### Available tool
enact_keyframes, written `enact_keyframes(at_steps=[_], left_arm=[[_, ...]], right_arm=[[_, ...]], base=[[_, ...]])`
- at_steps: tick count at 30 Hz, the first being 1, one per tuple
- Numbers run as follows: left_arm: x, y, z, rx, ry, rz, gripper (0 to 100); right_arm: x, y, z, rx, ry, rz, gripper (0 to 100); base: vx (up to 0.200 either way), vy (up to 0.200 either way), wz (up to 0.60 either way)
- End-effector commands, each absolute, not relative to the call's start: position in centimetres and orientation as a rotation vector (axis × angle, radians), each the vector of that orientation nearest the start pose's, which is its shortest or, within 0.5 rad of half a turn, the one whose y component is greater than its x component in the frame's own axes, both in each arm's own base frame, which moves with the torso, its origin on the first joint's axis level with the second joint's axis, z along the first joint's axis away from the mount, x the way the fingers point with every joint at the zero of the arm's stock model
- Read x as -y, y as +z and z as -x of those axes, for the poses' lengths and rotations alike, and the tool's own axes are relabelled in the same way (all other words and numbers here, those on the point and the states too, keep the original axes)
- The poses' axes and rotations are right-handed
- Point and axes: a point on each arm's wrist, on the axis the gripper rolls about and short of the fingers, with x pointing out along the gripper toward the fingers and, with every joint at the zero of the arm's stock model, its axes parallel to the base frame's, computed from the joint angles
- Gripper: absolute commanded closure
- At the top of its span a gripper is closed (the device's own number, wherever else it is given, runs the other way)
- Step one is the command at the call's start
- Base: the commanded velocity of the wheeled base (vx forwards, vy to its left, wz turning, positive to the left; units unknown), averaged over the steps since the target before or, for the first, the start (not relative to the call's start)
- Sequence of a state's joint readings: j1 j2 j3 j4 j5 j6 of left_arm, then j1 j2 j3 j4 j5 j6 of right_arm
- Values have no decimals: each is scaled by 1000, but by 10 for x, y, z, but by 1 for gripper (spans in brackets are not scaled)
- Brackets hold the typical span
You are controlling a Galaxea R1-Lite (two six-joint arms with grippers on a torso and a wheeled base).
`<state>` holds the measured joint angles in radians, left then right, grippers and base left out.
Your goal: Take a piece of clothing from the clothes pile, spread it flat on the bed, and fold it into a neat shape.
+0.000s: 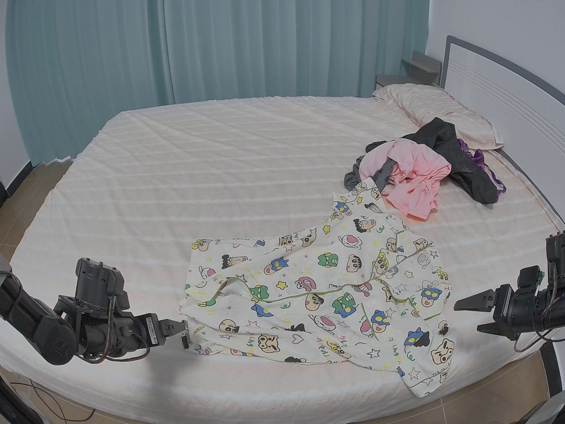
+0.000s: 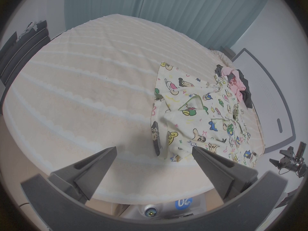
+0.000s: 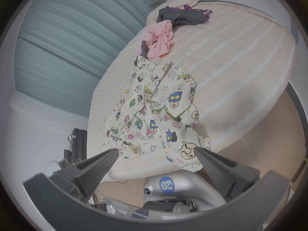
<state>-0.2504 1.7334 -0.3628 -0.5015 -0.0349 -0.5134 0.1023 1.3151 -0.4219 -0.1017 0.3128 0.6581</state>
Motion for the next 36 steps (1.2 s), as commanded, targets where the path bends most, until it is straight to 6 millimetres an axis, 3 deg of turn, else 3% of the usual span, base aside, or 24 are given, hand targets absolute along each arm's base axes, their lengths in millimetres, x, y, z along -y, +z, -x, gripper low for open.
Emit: enact_keyframes(at_steps=[1,8,14,18,26,36], left_arm=[[58,70,-224,-852,-37,425,0],[62,79,-229,-790,-45,509,0],[70,73,-249,-784,-31,568,0],[76,67,-270,-774,-41,576,0],[90,63,-344,-683,-23,647,0],[93,68,-351,-654,-3,740,0]], right_arm=[[-23,131,-163,-886,119,-703,0],[-27,137,-183,-860,146,-701,0],[-35,128,-199,-885,165,-692,0],[-38,124,-203,-893,175,-688,0],[-39,127,-202,-868,171,-732,0],[-40,124,-200,-881,174,-729,0]], base=[[0,0,0],[0,0,0],[-33,0,0],[-100,0,0],[0,0,0],[0,0,0]])
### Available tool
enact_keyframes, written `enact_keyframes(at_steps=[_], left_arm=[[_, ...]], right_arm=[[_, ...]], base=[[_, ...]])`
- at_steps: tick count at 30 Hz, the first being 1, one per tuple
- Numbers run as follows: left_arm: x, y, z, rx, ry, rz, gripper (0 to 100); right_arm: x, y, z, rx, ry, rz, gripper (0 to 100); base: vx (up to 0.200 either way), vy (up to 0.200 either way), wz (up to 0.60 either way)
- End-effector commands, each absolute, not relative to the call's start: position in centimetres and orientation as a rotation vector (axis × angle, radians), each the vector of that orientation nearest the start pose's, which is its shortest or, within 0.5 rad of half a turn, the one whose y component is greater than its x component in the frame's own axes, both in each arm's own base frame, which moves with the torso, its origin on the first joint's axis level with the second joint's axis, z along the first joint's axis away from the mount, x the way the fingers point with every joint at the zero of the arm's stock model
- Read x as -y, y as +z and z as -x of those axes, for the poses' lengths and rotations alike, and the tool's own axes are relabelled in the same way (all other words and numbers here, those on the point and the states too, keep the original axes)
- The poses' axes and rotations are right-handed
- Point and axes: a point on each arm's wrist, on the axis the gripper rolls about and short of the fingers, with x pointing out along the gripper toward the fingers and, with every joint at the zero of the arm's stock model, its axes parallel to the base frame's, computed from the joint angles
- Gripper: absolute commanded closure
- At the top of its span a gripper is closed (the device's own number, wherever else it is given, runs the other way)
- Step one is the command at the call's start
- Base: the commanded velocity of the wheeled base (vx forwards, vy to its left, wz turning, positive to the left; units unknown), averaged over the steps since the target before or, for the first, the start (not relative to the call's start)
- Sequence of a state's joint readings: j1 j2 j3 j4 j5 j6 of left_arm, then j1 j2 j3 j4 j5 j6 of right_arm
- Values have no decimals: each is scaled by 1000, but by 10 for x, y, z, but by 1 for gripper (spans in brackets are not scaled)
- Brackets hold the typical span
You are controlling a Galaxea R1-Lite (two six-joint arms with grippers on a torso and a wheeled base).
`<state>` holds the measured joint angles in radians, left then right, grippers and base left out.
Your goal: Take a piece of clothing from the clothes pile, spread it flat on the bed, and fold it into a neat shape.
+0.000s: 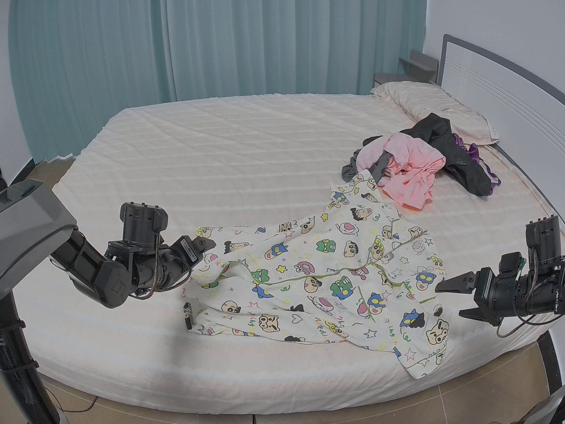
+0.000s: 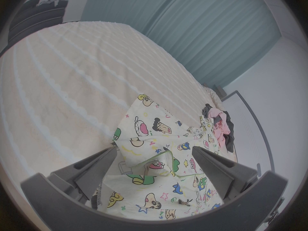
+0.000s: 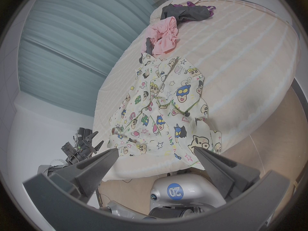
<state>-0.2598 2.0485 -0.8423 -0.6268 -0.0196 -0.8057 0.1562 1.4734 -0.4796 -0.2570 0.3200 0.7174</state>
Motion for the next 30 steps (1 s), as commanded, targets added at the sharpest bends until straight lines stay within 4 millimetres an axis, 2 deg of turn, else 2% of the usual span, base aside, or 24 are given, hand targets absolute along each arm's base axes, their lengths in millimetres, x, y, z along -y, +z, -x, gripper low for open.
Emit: enact_keyframes(at_steps=[1,16,20,30], left_arm=[[93,69,-351,-650,-3,747,0],[96,74,-362,-616,-7,773,0],[96,70,-369,-609,13,767,0],[89,39,-409,-599,74,614,0]], right_arm=[[-40,124,-200,-880,176,-729,0],[-41,125,-200,-879,176,-728,0],[-41,124,-199,-882,176,-727,0],[-41,123,-199,-883,177,-724,0]], base=[[0,0,0],[200,0,0],[0,0,0],[0,0,0]])
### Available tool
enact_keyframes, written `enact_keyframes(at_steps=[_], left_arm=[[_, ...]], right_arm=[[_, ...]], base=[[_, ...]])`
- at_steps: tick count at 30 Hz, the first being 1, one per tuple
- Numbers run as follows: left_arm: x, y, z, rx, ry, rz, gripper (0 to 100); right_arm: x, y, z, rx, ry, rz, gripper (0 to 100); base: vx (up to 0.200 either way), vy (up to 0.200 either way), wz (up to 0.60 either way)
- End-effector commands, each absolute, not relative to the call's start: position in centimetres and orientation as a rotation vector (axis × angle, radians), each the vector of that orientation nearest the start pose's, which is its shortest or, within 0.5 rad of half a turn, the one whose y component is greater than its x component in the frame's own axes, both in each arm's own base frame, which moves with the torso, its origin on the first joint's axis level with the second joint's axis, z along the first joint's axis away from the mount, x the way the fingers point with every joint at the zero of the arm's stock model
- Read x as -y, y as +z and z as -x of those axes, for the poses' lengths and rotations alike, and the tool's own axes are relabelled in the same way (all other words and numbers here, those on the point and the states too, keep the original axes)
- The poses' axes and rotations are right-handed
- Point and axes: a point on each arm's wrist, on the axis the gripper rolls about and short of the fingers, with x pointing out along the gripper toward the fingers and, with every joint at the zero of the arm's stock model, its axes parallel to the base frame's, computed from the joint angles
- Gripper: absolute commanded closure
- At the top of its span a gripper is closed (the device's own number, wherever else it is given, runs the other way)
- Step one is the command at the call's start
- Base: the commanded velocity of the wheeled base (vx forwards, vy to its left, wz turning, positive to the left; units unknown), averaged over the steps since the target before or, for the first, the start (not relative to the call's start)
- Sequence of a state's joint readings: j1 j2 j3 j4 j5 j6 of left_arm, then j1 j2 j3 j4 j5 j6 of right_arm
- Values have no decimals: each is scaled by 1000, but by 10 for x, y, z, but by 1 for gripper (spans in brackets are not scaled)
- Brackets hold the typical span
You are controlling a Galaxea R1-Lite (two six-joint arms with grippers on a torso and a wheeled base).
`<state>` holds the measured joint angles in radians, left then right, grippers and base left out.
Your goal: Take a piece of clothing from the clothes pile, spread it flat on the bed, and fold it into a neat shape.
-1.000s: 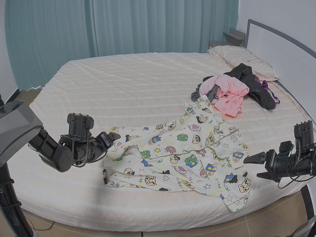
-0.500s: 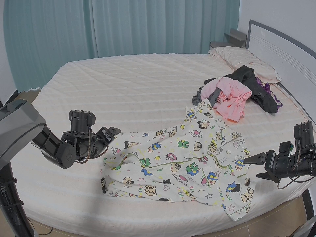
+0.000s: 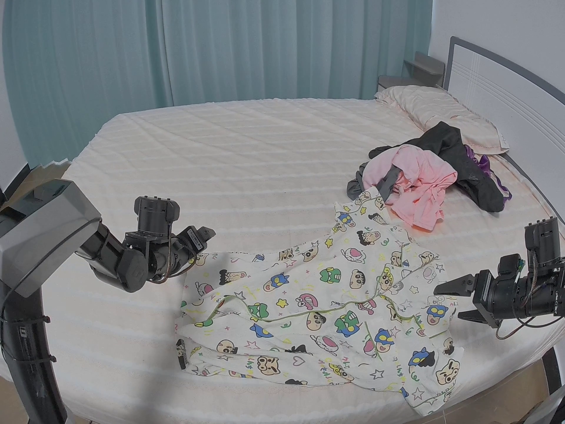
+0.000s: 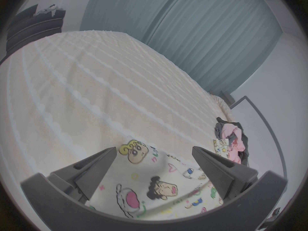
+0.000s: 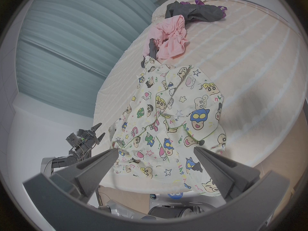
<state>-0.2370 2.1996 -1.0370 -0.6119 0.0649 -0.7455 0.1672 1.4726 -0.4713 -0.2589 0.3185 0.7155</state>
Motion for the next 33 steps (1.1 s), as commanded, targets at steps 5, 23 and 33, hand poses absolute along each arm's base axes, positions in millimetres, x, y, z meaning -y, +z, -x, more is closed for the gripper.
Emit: enact_keyframes(at_steps=[5,23,33], left_arm=[[88,41,-424,-589,83,618,0],[92,22,-428,-653,101,605,100],[75,40,-445,-571,119,632,100]], right_arm=[[-41,123,-198,-884,176,-724,0],[-41,121,-199,-896,171,-726,0],[-41,120,-200,-898,171,-727,0]], base=[[0,0,0],[0,0,0],[0,0,0]])
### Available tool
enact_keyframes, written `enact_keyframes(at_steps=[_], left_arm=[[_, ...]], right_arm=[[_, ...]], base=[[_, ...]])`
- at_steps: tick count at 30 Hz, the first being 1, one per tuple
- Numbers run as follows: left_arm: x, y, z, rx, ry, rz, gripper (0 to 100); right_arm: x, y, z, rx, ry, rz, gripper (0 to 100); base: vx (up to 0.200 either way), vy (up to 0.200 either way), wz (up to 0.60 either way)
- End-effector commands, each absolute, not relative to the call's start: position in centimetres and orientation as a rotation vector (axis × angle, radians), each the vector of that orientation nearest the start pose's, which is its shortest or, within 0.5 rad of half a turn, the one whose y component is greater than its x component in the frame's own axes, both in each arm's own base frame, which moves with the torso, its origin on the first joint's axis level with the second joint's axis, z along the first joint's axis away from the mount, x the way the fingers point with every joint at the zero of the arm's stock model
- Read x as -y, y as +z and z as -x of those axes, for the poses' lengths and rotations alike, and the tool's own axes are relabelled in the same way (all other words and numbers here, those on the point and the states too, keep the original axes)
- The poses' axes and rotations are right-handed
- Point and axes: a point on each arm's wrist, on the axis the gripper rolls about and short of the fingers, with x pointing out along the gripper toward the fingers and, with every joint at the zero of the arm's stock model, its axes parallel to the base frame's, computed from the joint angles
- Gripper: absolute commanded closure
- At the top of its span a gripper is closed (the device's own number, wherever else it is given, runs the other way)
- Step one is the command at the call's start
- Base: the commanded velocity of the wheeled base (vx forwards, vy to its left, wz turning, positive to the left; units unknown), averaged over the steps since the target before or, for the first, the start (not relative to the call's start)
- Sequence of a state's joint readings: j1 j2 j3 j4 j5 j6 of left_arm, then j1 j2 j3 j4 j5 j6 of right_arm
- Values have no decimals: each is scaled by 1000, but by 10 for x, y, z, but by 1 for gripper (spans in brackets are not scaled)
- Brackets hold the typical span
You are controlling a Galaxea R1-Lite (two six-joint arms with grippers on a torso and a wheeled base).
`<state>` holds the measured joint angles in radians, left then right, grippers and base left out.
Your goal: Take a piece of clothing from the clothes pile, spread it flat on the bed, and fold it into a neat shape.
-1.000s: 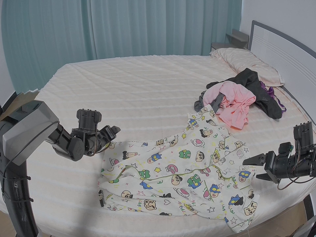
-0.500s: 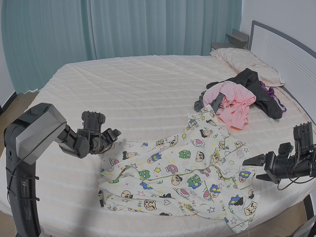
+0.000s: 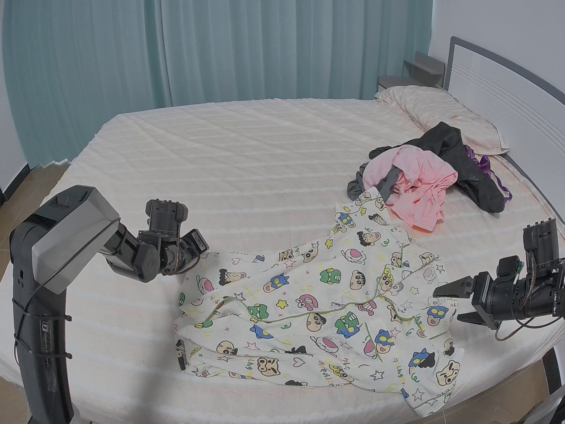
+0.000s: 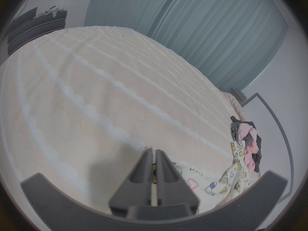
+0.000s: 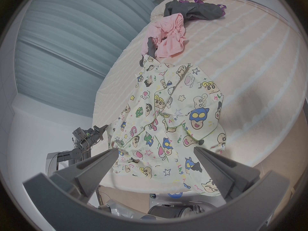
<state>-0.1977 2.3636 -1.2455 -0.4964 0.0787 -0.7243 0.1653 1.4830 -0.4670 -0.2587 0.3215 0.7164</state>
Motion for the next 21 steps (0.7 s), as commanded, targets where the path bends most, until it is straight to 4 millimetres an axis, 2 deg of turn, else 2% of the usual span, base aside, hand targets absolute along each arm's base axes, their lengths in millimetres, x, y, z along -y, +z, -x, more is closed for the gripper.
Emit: enact_keyframes(at_steps=[1,8,15,21], left_arm=[[74,44,-448,-564,121,635,100],[60,67,-468,-507,139,649,100],[45,63,-495,-479,205,650,100],[40,57,-505,-460,216,654,100]], right_arm=[[-41,120,-200,-898,171,-727,0],[-40,120,-200,-899,169,-728,0],[-40,117,-202,-910,163,-728,0],[-40,116,-204,-898,162,-726,0]], base=[[0,0,0],[0,0,0],[0,0,0],[0,0,0]])
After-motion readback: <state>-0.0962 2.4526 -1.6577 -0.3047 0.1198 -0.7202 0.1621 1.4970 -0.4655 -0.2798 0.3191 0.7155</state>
